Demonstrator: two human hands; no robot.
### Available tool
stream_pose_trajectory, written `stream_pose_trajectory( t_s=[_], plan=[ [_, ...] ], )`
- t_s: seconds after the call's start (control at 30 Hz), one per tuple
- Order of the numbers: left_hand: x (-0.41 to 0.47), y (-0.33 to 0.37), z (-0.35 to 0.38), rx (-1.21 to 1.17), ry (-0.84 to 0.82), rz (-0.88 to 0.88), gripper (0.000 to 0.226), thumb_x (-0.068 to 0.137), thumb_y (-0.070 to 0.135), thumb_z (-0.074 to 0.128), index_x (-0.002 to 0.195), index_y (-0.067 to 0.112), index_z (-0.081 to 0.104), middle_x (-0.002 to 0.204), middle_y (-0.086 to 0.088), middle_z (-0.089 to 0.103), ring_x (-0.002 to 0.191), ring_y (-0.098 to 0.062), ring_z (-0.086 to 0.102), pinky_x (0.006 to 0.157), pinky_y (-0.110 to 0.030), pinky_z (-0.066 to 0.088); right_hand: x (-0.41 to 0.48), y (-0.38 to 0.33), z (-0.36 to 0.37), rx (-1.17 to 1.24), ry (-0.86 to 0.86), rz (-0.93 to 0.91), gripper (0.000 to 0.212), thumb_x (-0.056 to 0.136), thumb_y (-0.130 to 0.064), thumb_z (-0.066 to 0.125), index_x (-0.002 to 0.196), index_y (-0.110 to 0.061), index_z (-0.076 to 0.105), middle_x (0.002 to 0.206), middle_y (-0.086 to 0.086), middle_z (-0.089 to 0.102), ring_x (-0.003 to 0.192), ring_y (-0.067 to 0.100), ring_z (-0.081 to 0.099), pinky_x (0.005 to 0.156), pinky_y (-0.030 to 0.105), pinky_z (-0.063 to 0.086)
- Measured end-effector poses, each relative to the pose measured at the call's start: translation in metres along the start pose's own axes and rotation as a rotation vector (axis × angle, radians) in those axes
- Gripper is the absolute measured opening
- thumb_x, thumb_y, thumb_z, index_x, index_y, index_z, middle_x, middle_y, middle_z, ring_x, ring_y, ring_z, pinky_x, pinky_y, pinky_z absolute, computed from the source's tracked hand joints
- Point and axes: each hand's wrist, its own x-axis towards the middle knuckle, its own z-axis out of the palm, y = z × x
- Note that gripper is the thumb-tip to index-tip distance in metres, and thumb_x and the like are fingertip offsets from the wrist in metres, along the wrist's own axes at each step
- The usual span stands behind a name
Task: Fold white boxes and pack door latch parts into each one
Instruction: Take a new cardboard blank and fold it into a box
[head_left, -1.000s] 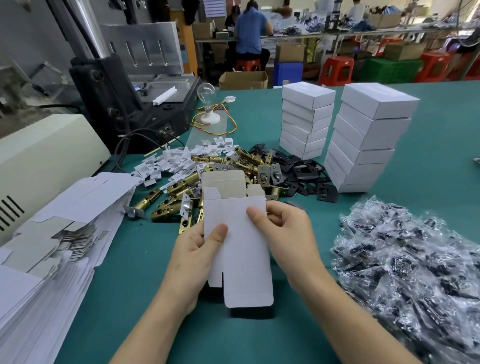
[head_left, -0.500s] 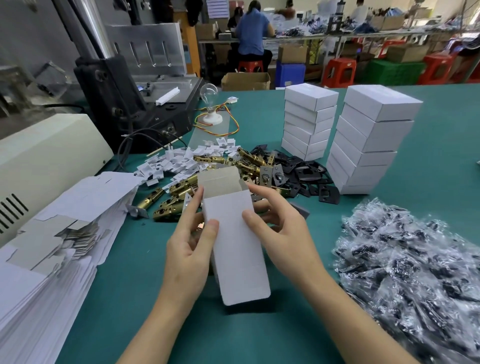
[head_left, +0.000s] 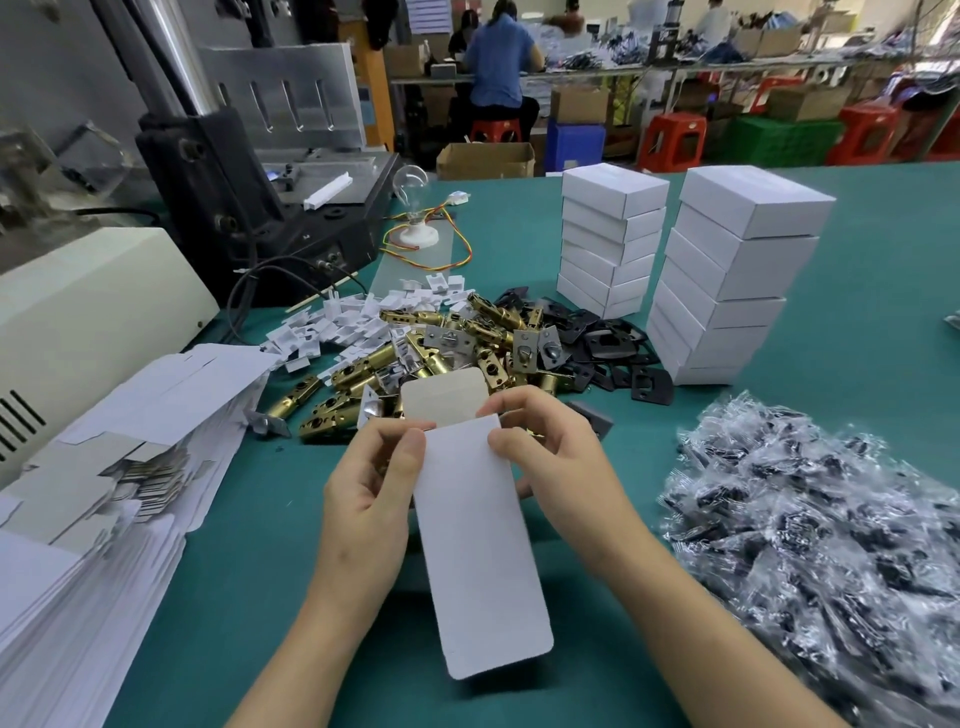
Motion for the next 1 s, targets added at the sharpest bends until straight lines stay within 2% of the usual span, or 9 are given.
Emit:
stream_pose_trajectory(
  t_s=[0.1, 0.2, 0.37, 0.47, 0.57, 0.7, 0.83, 0.93, 1.0],
  plan=[
    [0.0004, 0.0004, -0.0015, 0.028, 0.009, 0.002, 0.028, 0.093, 0.058, 0.055, 0.093, 0.034, 0.070, 0.093, 0.005, 0.071, 0.074, -0.002, 0.060, 0.061, -0.012, 0.047, 0.0004, 0.0011, 0.0011, 0.005, -0.019, 0.034, 0.014, 0.082, -0.026, 0.056, 0.089, -0.030, 0.067, 0.092, -0.009, 0.067, 0.093, 0.018, 0.065, 0.068, 0.040, 0.052],
    [0.0018, 0.0006, -0.0026, 0.058, 0.011, 0.004, 0.031, 0.092, 0.057, 0.055, 0.091, 0.030, 0.069, 0.100, 0.004, 0.073, 0.083, -0.009, 0.062, 0.068, -0.014, 0.048, 0.0004, 0.0015, 0.0022, -0.004, -0.005, 0.044, 0.014, 0.082, -0.027, 0.057, 0.089, -0.030, 0.069, 0.095, -0.008, 0.070, 0.098, 0.023, 0.066, 0.072, 0.041, 0.055],
    [0.0024, 0.0018, -0.0038, 0.087, 0.004, 0.011, 0.028, 0.091, 0.054, 0.057, 0.087, 0.028, 0.068, 0.097, 0.000, 0.070, 0.086, -0.015, 0.062, 0.071, -0.017, 0.046, 0.0009, 0.0016, 0.0018, -0.026, 0.019, 0.026, 0.010, 0.085, -0.031, 0.061, 0.088, -0.029, 0.070, 0.093, -0.012, 0.071, 0.090, 0.013, 0.066, 0.072, 0.039, 0.055],
    [0.0036, 0.0001, -0.0046, 0.073, -0.028, -0.019, 0.022, 0.095, 0.043, 0.059, 0.086, 0.026, 0.069, 0.093, 0.003, 0.070, 0.085, -0.014, 0.062, 0.071, -0.017, 0.046, 0.0015, 0.0030, 0.0013, -0.040, 0.021, 0.015, 0.009, 0.087, -0.036, 0.064, 0.085, -0.031, 0.070, 0.091, -0.013, 0.071, 0.086, 0.004, 0.064, 0.071, 0.034, 0.054],
    [0.0033, 0.0007, -0.0035, 0.072, -0.068, -0.024, 0.022, 0.098, 0.036, 0.056, 0.089, 0.022, 0.070, 0.093, 0.005, 0.070, 0.085, -0.011, 0.062, 0.070, -0.014, 0.046, 0.0017, 0.0044, 0.0005, -0.059, 0.034, 0.017, 0.011, 0.089, -0.040, 0.066, 0.084, -0.031, 0.070, 0.088, -0.014, 0.070, 0.087, 0.003, 0.064, 0.074, 0.039, 0.056],
    [0.0018, 0.0031, -0.0032, 0.168, -0.071, 0.070, 0.022, 0.099, 0.028, 0.053, 0.092, 0.029, 0.075, 0.100, 0.007, 0.069, 0.098, -0.014, 0.064, 0.076, -0.015, 0.047, 0.0018, 0.0053, -0.0003, -0.100, 0.037, 0.009, 0.014, 0.091, -0.040, 0.067, 0.082, -0.030, 0.069, 0.086, -0.012, 0.070, 0.087, 0.006, 0.065, 0.080, 0.053, 0.059],
    [-0.0010, 0.0026, -0.0015, 0.141, -0.054, 0.061, 0.020, 0.097, 0.029, 0.057, 0.108, 0.041, 0.067, 0.100, 0.015, 0.069, 0.092, -0.007, 0.065, 0.073, -0.017, 0.049, 0.0014, 0.0061, -0.0002, -0.051, 0.060, 0.000, 0.005, 0.088, -0.040, 0.068, 0.090, -0.036, 0.065, 0.094, -0.012, 0.072, 0.090, 0.011, 0.069, 0.073, 0.043, 0.058],
    [-0.0002, 0.0028, -0.0027, 0.111, -0.038, 0.059, 0.038, 0.096, 0.031, 0.059, 0.127, 0.052, 0.058, 0.098, 0.015, 0.066, 0.085, -0.005, 0.062, 0.072, -0.016, 0.049, 0.0014, 0.0067, -0.0006, -0.009, 0.055, 0.037, 0.017, 0.087, -0.044, 0.070, 0.102, -0.044, 0.062, 0.102, -0.013, 0.074, 0.092, 0.013, 0.071, 0.074, 0.042, 0.060],
    [0.0007, 0.0035, -0.0043, 0.124, -0.063, 0.063, 0.035, 0.097, 0.031, 0.058, 0.125, 0.050, 0.065, 0.105, 0.018, 0.069, 0.092, -0.005, 0.064, 0.077, -0.021, 0.052, 0.0021, 0.0059, -0.0018, -0.051, 0.041, 0.005, 0.008, 0.093, -0.034, 0.069, 0.099, -0.040, 0.067, 0.102, -0.014, 0.073, 0.096, 0.007, 0.069, 0.076, 0.038, 0.059]
  ],
)
